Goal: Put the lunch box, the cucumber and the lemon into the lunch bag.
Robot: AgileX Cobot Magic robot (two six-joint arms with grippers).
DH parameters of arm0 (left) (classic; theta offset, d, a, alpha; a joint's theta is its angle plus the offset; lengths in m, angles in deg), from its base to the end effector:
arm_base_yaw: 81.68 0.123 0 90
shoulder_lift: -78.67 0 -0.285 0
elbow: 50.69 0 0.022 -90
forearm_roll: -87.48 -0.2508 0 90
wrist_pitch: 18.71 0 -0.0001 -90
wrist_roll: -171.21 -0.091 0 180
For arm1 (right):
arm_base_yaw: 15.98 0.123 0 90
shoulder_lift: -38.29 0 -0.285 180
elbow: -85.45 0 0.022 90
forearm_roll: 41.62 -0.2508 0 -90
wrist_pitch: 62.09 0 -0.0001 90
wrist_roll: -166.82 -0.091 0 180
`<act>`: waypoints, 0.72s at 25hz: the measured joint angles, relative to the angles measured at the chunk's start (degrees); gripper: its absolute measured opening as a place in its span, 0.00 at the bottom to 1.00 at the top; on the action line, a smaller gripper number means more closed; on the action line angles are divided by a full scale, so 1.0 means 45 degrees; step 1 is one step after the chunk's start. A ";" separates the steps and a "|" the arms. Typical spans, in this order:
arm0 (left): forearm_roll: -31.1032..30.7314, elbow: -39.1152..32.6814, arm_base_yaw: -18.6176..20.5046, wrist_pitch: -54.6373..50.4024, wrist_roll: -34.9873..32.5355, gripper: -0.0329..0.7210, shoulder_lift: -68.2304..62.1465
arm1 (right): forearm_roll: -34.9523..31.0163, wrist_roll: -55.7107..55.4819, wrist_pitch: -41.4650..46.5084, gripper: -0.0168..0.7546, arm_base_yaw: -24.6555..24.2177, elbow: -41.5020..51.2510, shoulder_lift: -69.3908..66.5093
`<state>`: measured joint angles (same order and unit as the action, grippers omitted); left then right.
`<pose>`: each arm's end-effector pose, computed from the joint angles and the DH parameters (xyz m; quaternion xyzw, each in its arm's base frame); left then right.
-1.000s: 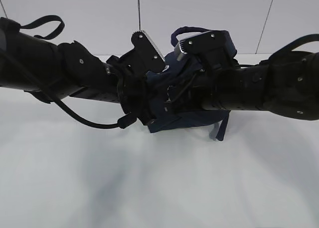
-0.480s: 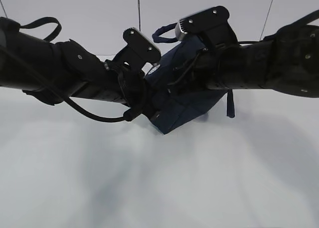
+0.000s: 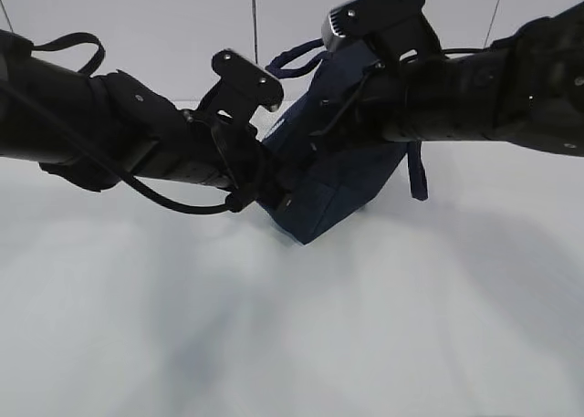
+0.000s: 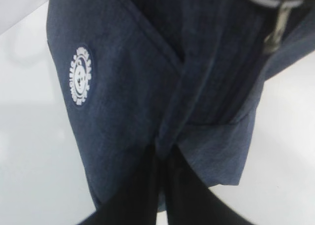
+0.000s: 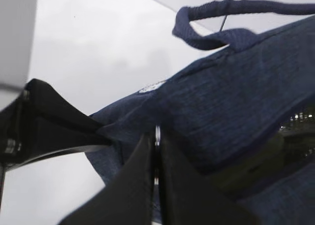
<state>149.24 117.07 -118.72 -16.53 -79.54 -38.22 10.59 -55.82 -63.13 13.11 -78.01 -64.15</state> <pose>0.3282 -0.2439 0.1798 0.3449 0.8303 -0.0914 0.4282 0.3240 0.1817 0.2558 -0.2877 0.8091 0.0930 0.5040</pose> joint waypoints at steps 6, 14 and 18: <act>0.0445 0.0000 0.0070 -0.0023 0.0000 0.03 0.0000 | 0.0372 0.0000 0.0232 0.02 0.0000 -0.0019 0.0547; 0.1260 -0.0697 0.0070 0.0021 0.0000 0.03 0.0000 | 0.0997 0.0000 0.0710 0.02 0.0000 -0.0814 0.0542; 0.1656 -0.0755 0.0070 0.0021 0.0000 0.03 0.0000 | 0.1295 0.0000 0.1073 0.02 0.0000 -0.1181 0.0542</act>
<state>156.69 113.67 -118.41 -16.43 -79.54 -38.22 16.42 -55.82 -58.30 13.11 -83.32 -61.71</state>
